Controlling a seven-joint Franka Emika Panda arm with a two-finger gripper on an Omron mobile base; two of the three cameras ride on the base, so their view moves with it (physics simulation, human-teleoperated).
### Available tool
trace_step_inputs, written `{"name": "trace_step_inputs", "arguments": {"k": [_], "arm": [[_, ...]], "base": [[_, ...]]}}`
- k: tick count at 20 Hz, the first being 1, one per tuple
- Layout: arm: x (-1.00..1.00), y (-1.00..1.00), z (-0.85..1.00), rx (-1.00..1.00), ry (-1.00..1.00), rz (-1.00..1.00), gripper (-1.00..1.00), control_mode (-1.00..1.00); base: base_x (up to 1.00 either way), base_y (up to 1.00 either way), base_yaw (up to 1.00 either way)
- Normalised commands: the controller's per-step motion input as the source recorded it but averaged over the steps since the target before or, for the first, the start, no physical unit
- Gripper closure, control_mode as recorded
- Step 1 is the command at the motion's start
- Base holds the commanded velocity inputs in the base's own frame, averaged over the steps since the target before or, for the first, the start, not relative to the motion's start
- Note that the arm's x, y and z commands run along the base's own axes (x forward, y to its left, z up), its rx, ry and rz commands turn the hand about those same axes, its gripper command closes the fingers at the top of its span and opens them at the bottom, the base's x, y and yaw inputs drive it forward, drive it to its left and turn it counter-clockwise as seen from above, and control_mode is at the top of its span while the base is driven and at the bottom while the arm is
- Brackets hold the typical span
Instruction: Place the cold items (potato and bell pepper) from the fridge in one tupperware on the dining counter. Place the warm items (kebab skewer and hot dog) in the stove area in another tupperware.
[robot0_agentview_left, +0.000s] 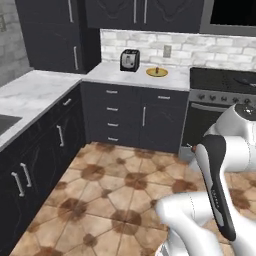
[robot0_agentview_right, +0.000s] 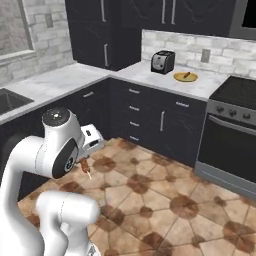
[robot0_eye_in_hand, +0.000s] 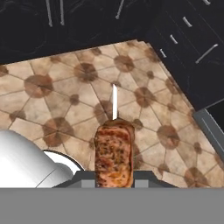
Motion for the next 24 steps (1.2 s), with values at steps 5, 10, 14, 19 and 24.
{"name": "trace_step_inputs", "arguments": {"k": [5,10,14,19,24], "arm": [[0.0,0.0,0.0,0.0,0.0,0.0,1.0,1.0],[0.0,0.0,0.0,0.0,0.0,0.0,1.0,1.0],[0.0,0.0,0.0,0.0,0.0,0.0,1.0,1.0],[0.0,0.0,0.0,0.0,0.0,0.0,1.0,1.0],[0.0,0.0,0.0,0.0,0.0,0.0,1.0,1.0]], "base": [[-1.0,1.0,0.09],[-1.0,1.0,0.09],[-1.0,1.0,0.09],[-1.0,1.0,0.09],[-0.74,1.0,0.04]]}}
